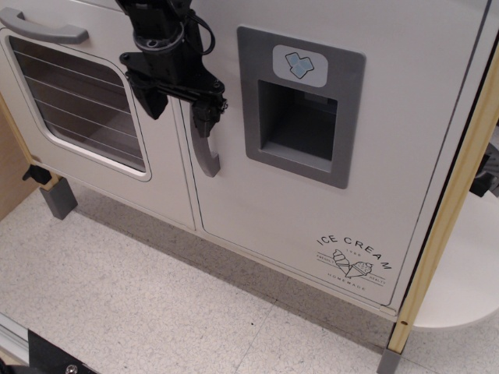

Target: Open fridge

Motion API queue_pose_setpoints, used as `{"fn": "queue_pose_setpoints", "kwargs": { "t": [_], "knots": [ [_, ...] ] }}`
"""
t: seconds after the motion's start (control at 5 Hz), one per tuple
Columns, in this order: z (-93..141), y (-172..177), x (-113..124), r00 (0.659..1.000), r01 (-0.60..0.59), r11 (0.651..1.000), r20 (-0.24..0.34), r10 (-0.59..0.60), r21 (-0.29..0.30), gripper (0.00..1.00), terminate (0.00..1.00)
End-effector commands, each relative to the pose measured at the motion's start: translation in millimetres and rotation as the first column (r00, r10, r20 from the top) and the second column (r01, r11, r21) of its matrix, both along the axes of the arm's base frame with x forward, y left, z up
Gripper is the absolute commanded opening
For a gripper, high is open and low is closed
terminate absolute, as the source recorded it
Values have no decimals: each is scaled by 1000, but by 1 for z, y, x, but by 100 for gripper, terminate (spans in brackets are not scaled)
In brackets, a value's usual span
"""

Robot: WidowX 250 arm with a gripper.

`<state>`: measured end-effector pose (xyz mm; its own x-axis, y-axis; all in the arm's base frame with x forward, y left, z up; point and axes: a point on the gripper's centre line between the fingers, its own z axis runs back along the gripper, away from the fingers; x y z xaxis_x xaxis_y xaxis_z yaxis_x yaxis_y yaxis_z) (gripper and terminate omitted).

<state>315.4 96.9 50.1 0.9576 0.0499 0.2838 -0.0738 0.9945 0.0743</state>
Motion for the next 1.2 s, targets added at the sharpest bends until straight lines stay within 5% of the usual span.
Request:
{"fn": "queue_pose_setpoints", "kwargs": {
  "t": [0.0, 0.2, 0.4, 1.0],
  "knots": [
    [1, -3, 22, 993, 40, 999, 112, -40, 0, 100, 0],
    [-4, -5, 24, 988, 24, 1000, 150, -22, -13, 100, 0],
    [-5, -4, 26, 986, 22, 1000, 163, -19, -18, 0, 0],
    [3, -6, -9, 989, 61, 997, 134, -54, -48, 0, 0]
  ]
}}
